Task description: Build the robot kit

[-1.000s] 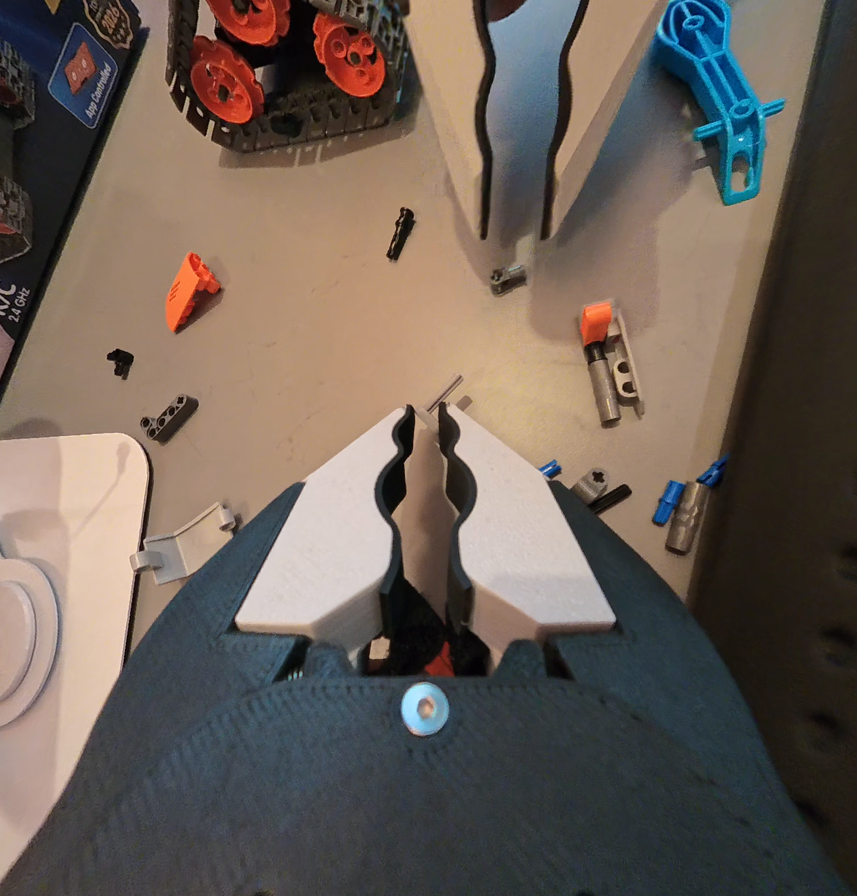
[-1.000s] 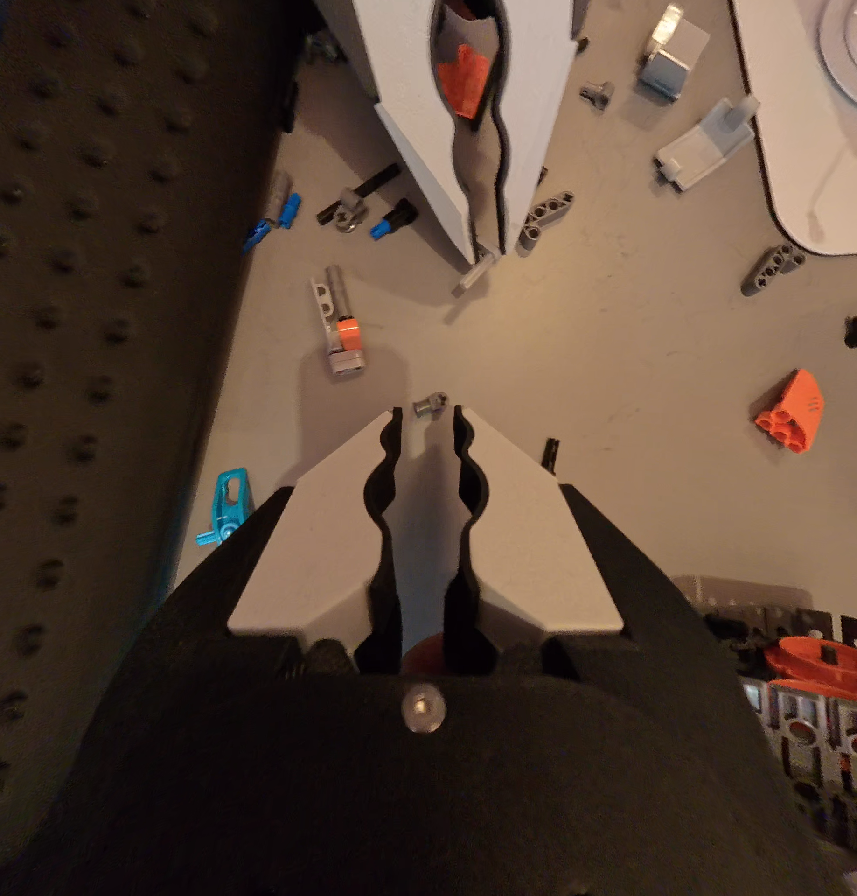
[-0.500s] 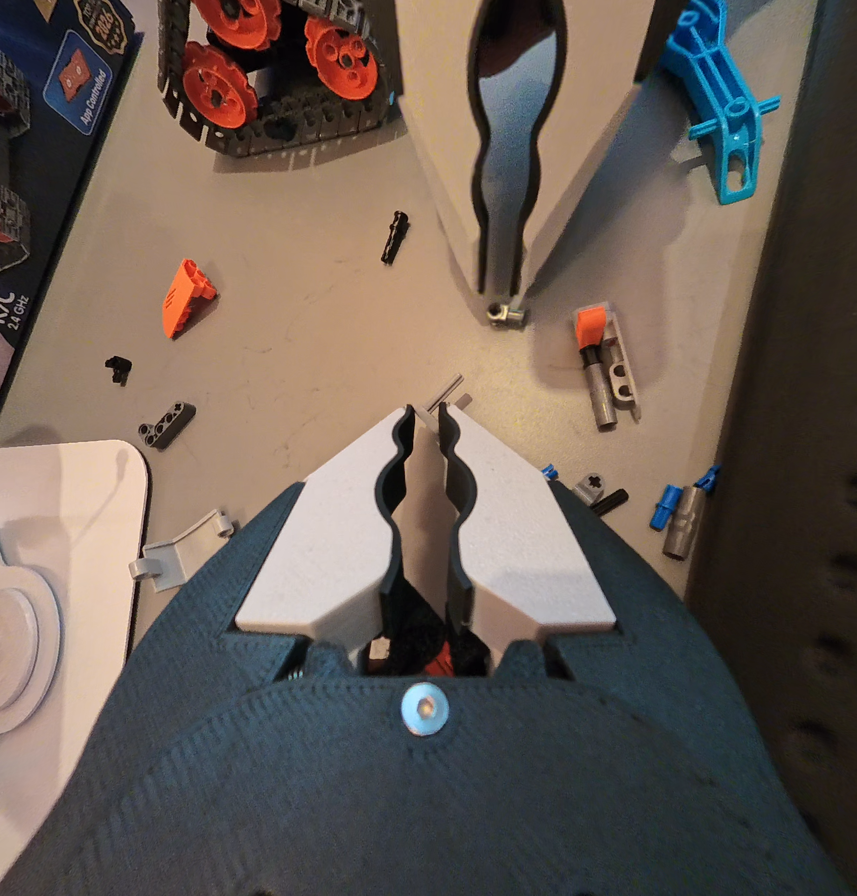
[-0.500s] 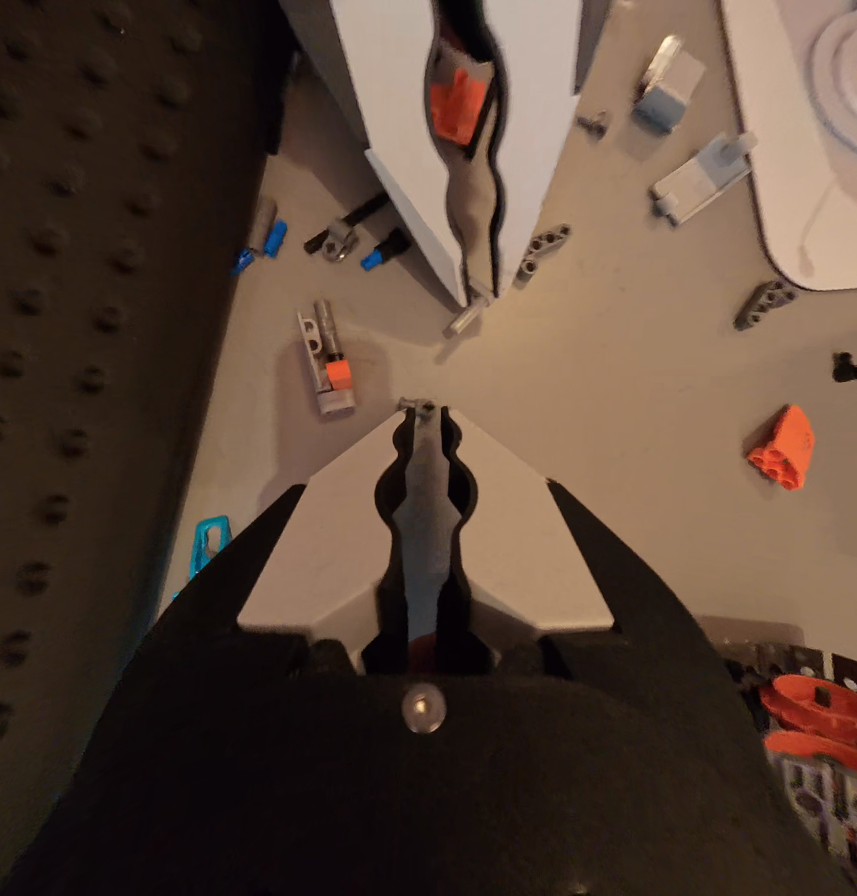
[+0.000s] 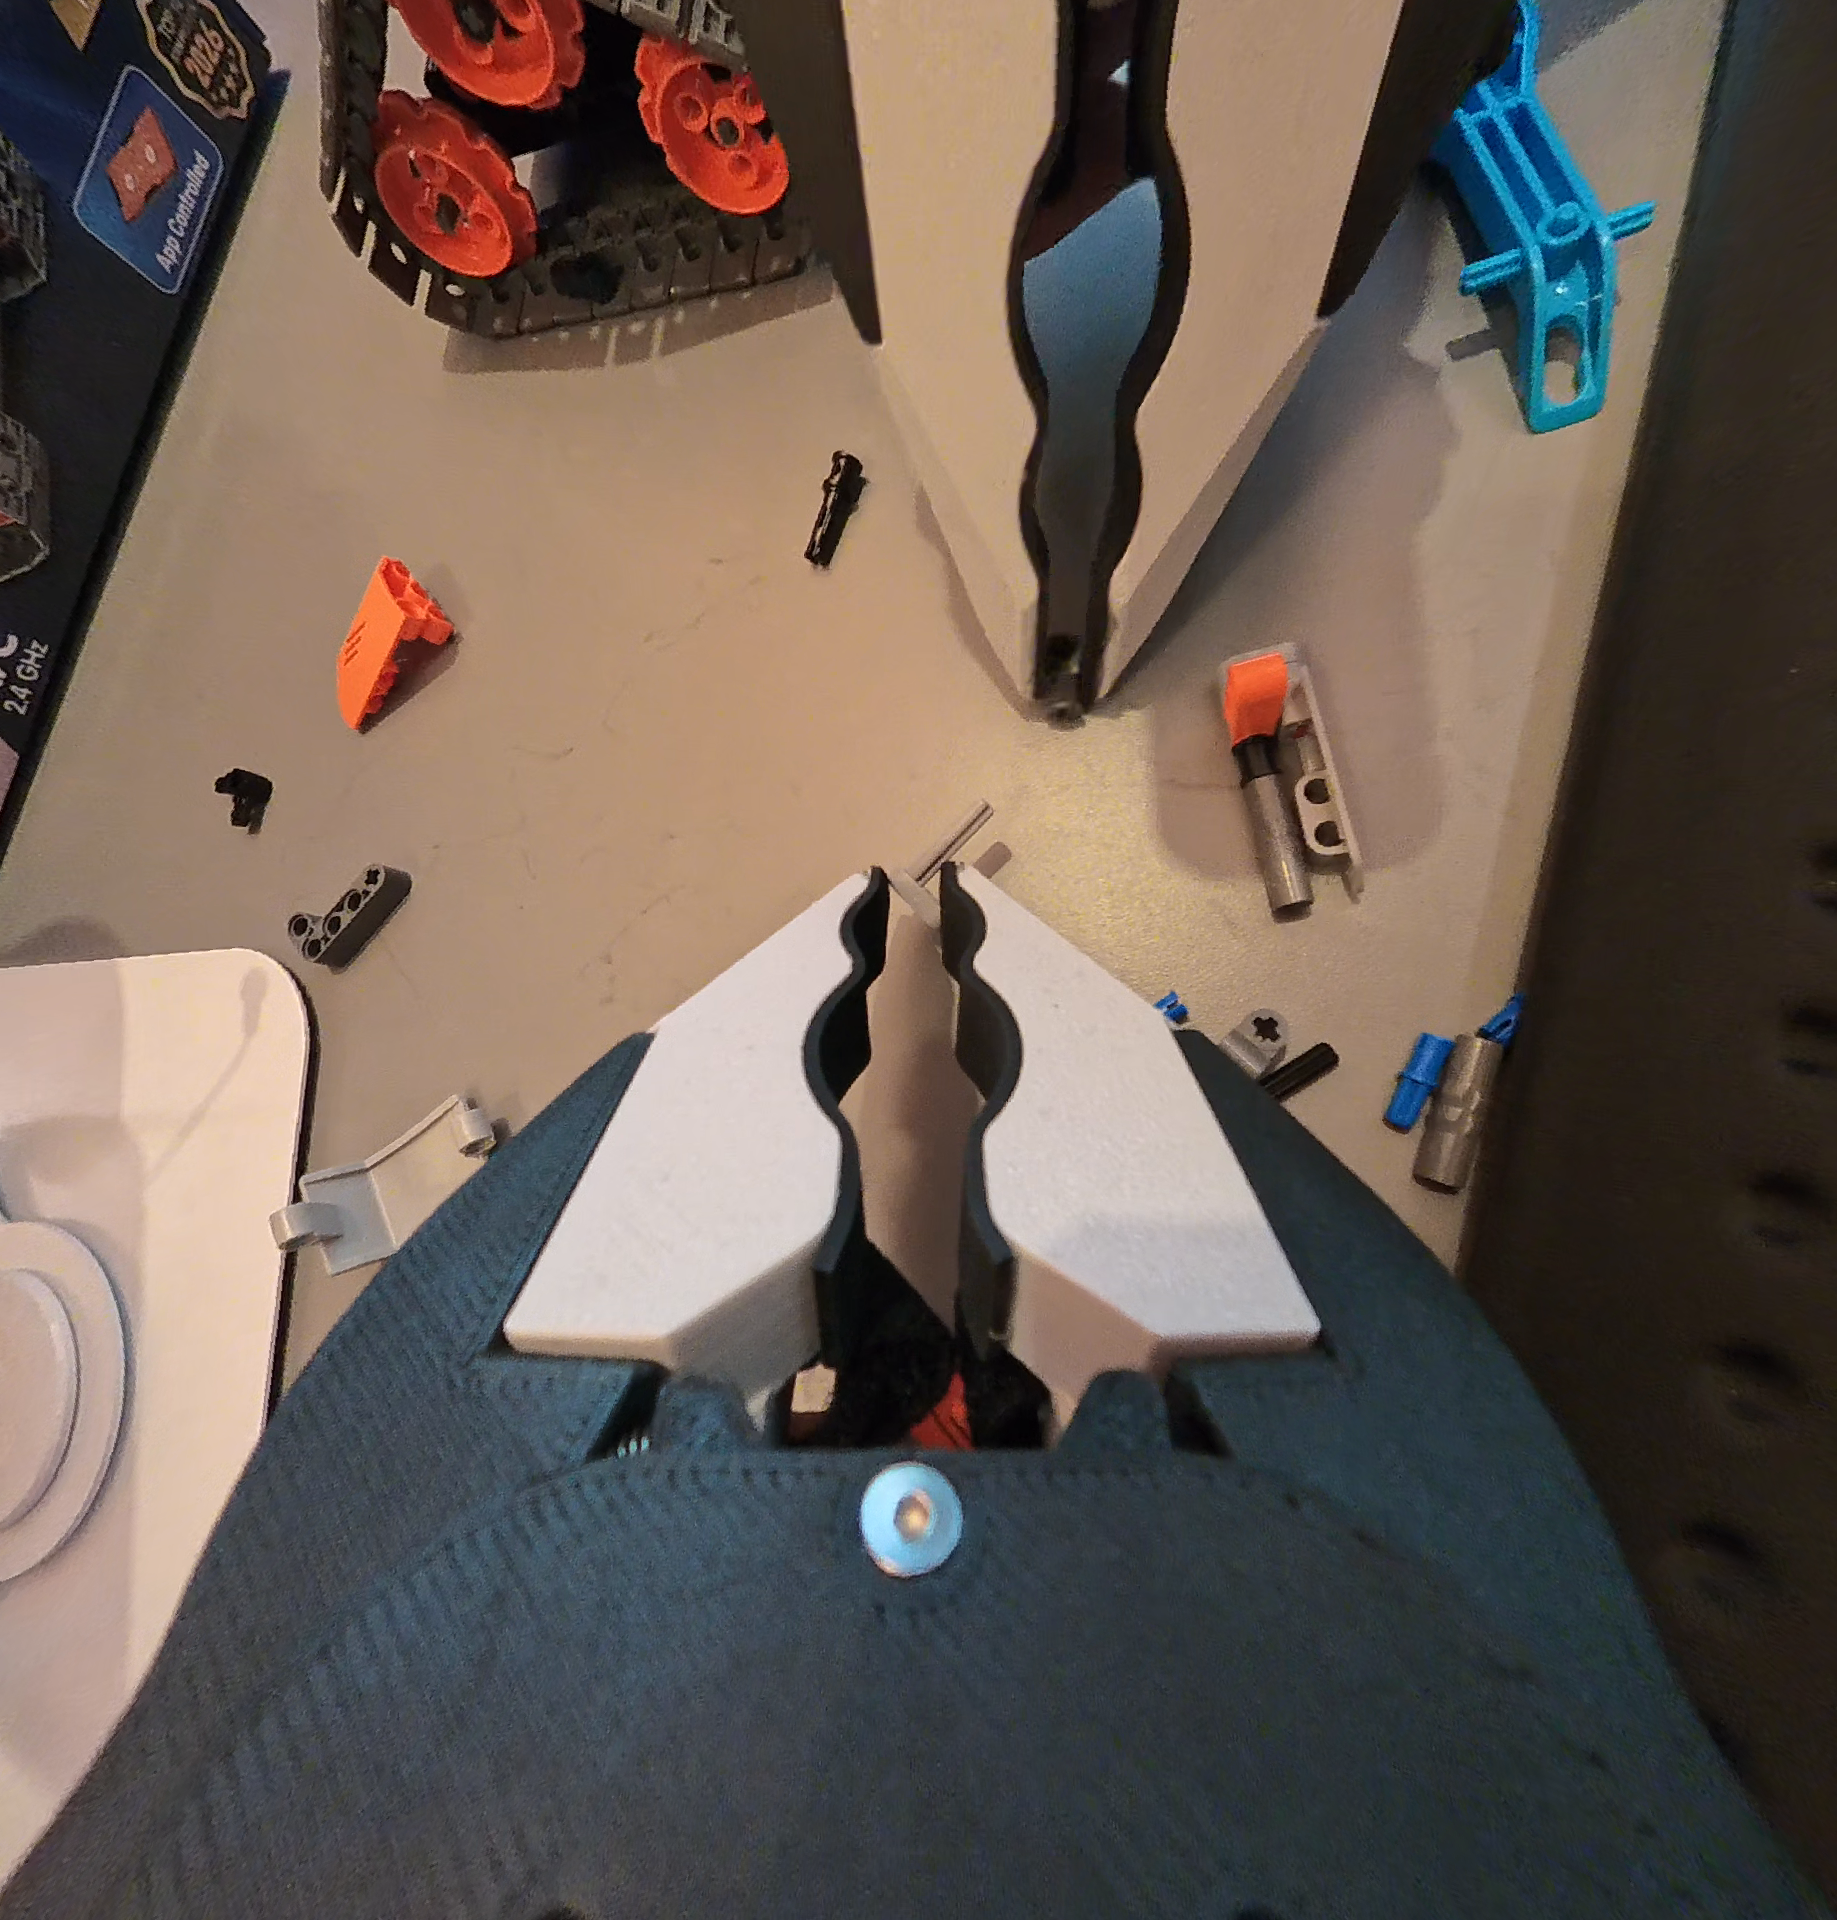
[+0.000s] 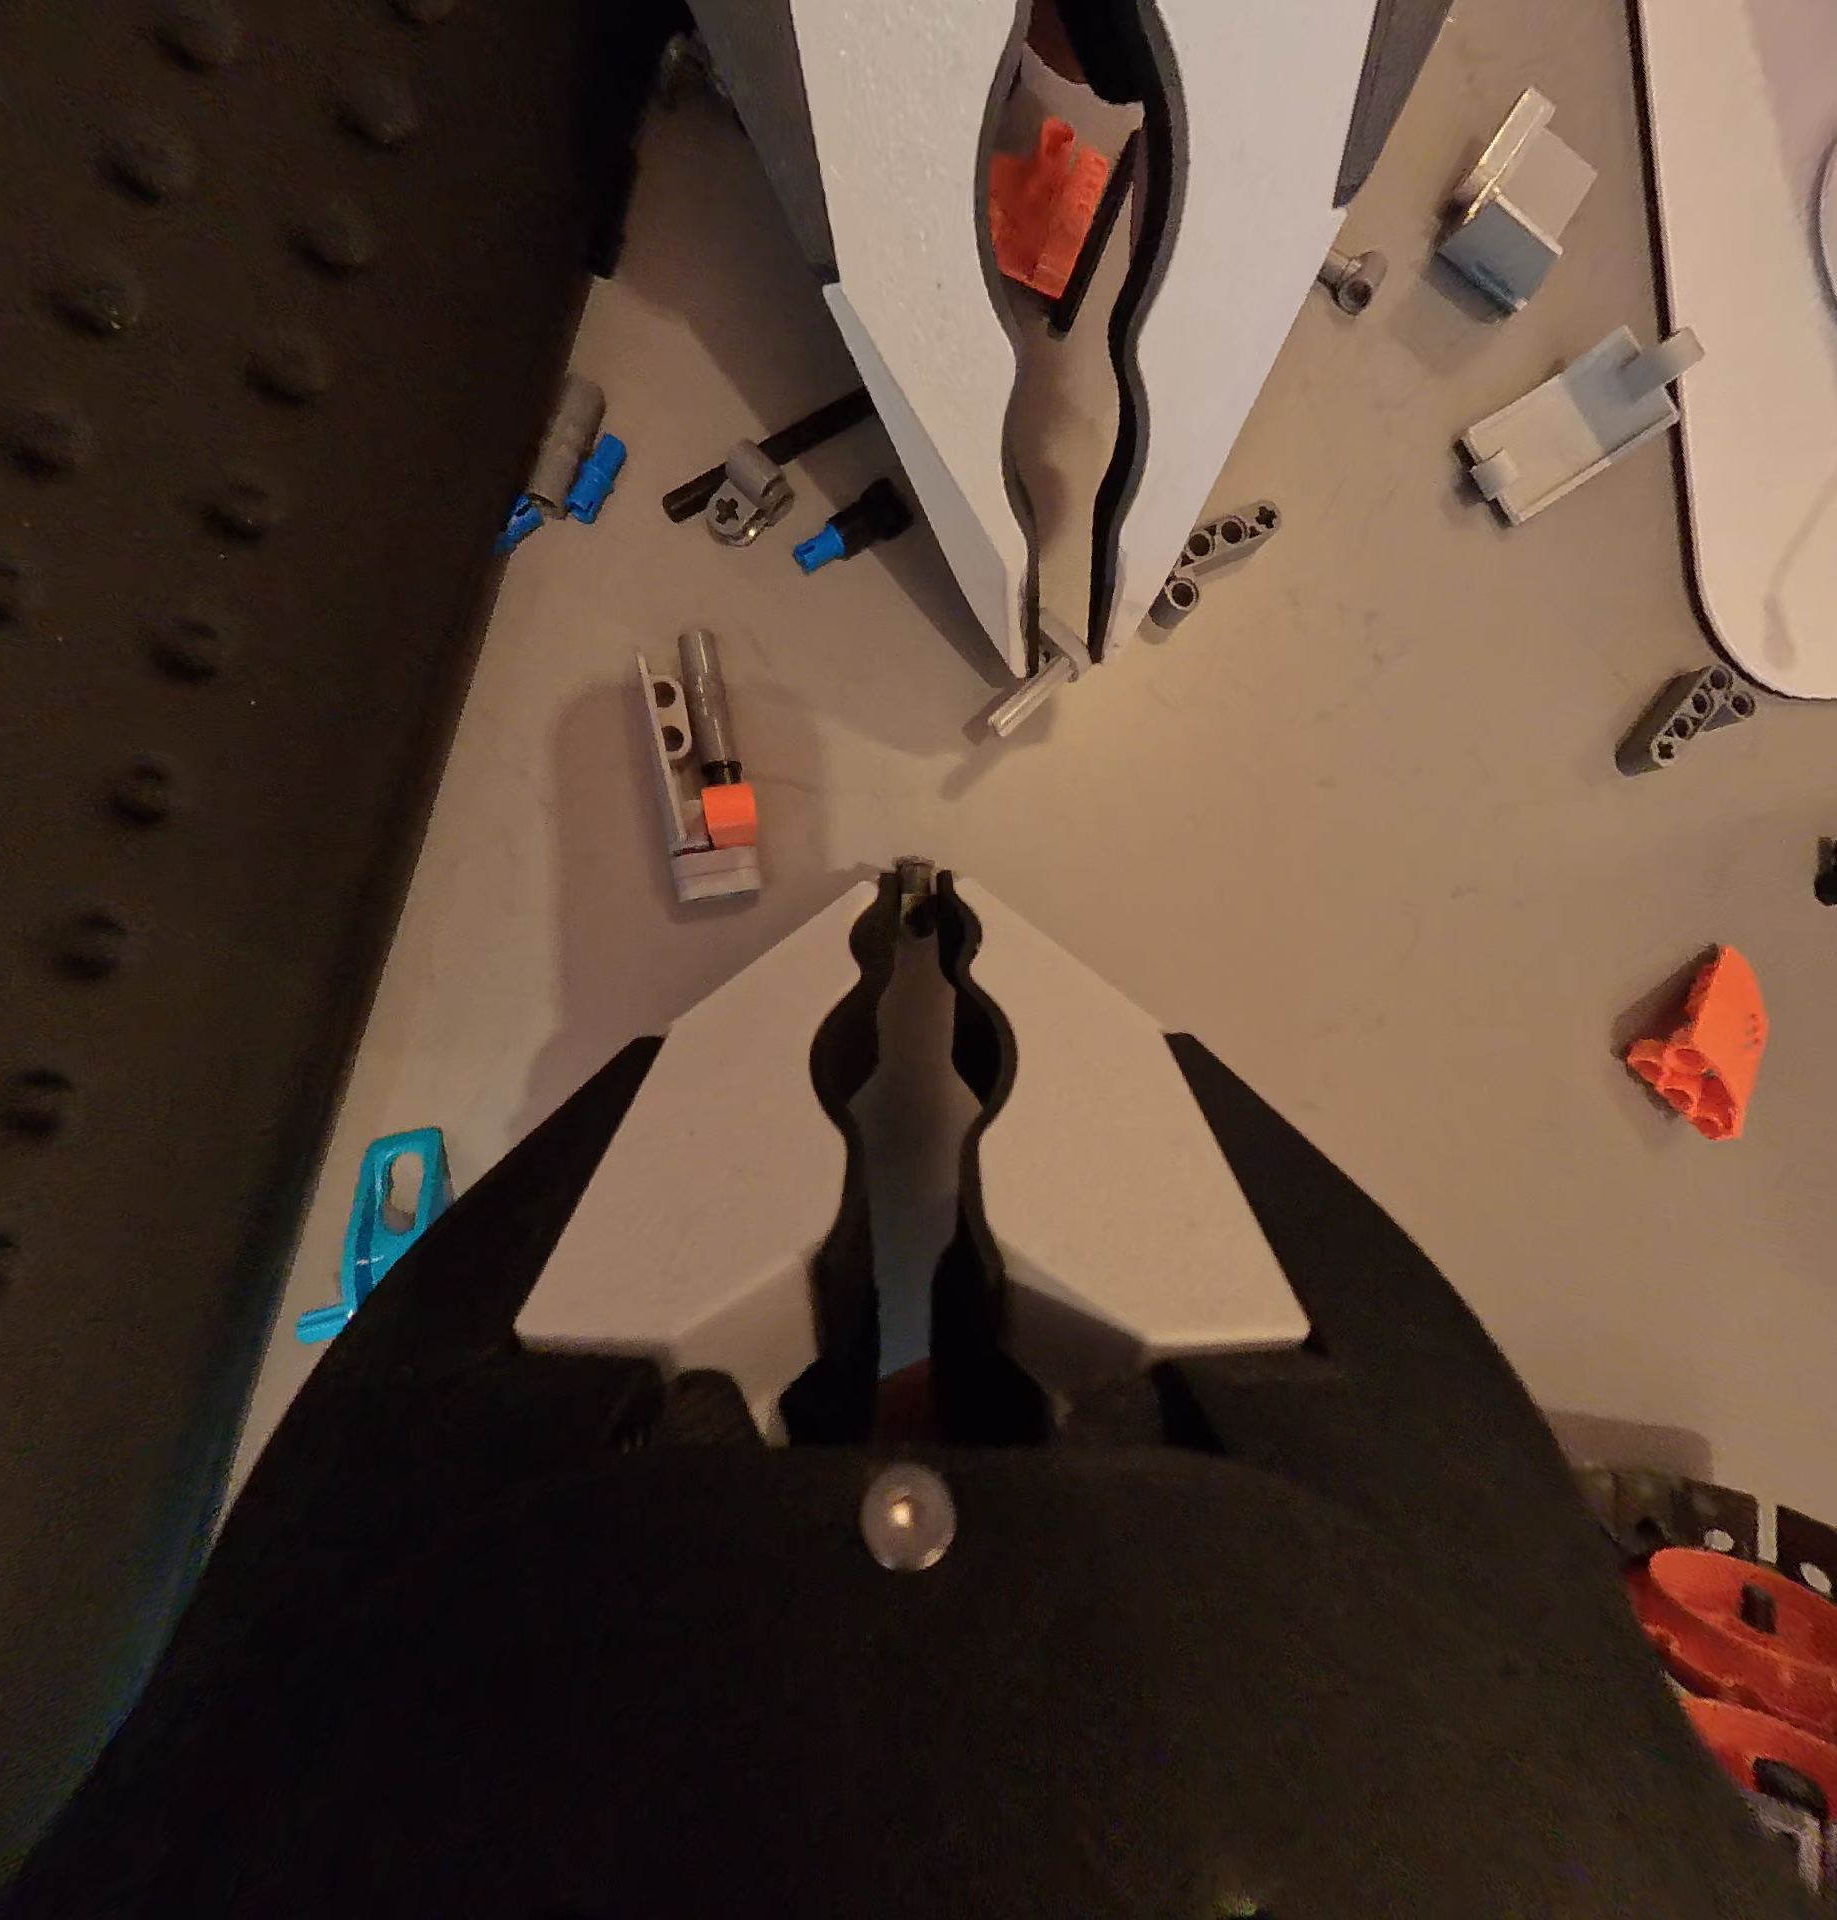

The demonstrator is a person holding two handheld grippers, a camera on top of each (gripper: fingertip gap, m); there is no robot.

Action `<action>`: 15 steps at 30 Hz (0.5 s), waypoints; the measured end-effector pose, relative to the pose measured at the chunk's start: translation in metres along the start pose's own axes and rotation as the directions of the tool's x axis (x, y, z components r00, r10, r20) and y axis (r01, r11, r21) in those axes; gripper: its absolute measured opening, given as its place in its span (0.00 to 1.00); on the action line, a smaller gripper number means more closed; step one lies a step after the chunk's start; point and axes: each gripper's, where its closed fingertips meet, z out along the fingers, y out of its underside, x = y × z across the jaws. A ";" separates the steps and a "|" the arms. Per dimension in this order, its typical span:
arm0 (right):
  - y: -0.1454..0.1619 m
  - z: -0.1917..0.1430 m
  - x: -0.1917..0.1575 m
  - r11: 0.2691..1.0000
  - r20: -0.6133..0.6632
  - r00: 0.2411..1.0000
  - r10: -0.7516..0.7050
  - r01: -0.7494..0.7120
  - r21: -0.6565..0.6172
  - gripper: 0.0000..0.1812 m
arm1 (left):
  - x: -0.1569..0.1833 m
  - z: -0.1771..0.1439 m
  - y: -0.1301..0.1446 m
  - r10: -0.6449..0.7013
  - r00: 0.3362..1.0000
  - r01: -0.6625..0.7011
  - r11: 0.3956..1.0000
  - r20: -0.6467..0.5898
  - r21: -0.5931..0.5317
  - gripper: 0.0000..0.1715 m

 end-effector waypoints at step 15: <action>-0.003 0.003 0.006 0.996 -0.010 0.996 0.089 -0.089 0.021 0.02 | 0.003 0.005 0.002 0.003 1.000 -0.003 1.000 -0.005 -0.018 0.05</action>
